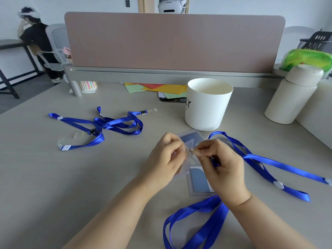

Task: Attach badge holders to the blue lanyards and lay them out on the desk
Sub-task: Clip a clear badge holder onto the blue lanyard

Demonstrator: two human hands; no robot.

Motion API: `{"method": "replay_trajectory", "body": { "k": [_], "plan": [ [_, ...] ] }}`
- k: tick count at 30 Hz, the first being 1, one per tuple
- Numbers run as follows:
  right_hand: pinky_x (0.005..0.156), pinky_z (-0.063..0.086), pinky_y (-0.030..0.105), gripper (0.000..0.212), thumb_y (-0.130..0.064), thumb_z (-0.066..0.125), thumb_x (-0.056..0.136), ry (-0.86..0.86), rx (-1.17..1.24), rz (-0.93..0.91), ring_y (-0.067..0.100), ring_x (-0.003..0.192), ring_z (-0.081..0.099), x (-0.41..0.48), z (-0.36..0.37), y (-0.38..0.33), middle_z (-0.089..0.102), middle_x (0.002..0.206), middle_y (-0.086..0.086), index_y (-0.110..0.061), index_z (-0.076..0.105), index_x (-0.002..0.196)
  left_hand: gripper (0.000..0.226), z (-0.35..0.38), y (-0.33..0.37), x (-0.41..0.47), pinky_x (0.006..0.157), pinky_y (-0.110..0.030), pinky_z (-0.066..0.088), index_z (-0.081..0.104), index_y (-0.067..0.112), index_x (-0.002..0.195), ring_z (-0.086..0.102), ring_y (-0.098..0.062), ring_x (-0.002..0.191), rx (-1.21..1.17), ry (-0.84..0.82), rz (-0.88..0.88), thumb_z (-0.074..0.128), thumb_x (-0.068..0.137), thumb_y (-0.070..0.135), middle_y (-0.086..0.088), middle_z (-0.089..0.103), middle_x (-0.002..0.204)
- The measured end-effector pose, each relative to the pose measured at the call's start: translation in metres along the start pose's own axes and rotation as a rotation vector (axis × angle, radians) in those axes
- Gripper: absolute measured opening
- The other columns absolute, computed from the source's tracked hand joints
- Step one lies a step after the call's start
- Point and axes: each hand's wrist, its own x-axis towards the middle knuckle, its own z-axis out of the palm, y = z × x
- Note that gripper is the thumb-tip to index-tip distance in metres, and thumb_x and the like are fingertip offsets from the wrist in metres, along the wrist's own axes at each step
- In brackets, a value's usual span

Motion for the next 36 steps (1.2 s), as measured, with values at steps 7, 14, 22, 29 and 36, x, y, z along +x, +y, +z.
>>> {"method": "replay_trajectory", "body": {
  "k": [7, 14, 22, 29, 36],
  "plan": [
    [0.069, 0.054, 0.018, 0.006, -0.020, 0.061, 0.079, -0.085, 0.237, 0.221, 0.006, 0.075, 0.066, 0.004, -0.003, -0.003, 0.066, 0.082, -0.024, -0.021, 0.056, 0.078, 0.022, 0.001, -0.010, 0.001, 0.060, -0.015, 0.036, 0.041, 0.027, 0.075, 0.042, -0.002, 0.060, -0.070, -0.054, -0.112, 0.040, 0.096, 0.022, 0.001, 0.052, 0.078],
    [0.070, 0.049, 0.009, 0.017, -0.020, 0.059, 0.082, -0.136, 0.030, 0.094, 0.003, 0.075, 0.063, 0.008, -0.005, 0.003, 0.069, 0.082, -0.008, -0.016, 0.071, 0.093, 0.024, -0.008, -0.018, 0.006, 0.060, -0.010, 0.035, 0.039, 0.033, 0.078, 0.038, -0.002, 0.062, -0.182, -0.016, -0.100, 0.053, 0.071, 0.052, 0.009, 0.037, 0.073],
    [0.051, 0.040, 0.018, 0.007, -0.012, 0.062, 0.079, -0.131, -0.359, 0.092, 0.006, 0.050, 0.044, 0.022, -0.024, 0.003, 0.064, 0.066, -0.006, -0.018, 0.064, 0.080, 0.024, -0.008, -0.027, 0.007, 0.072, -0.021, 0.043, 0.058, 0.028, 0.096, 0.050, -0.007, 0.074, 0.262, -0.014, -0.002, 0.055, 0.080, 0.045, 0.010, 0.048, 0.078],
    [0.052, 0.048, 0.023, 0.018, -0.011, 0.053, 0.091, -0.101, 0.108, 0.620, 0.003, 0.043, 0.056, 0.060, -0.034, -0.022, 0.070, 0.067, -0.003, -0.016, 0.045, 0.076, 0.039, 0.006, -0.043, 0.012, 0.083, -0.023, 0.041, 0.058, 0.022, 0.114, 0.051, -0.010, 0.098, 0.564, -0.151, -0.060, 0.052, 0.085, 0.047, 0.005, 0.053, 0.112],
    [0.061, 0.042, 0.033, 0.019, -0.009, 0.042, 0.096, -0.080, 0.708, 0.710, 0.029, 0.062, 0.063, 0.104, -0.031, -0.051, 0.071, 0.068, 0.000, -0.016, 0.040, 0.079, 0.054, 0.020, 0.011, 0.016, 0.095, -0.002, 0.030, 0.043, 0.047, 0.122, 0.042, 0.018, 0.115, -0.129, -0.317, 0.002, 0.070, 0.077, 0.036, 0.028, 0.051, 0.125]
  ]
}}
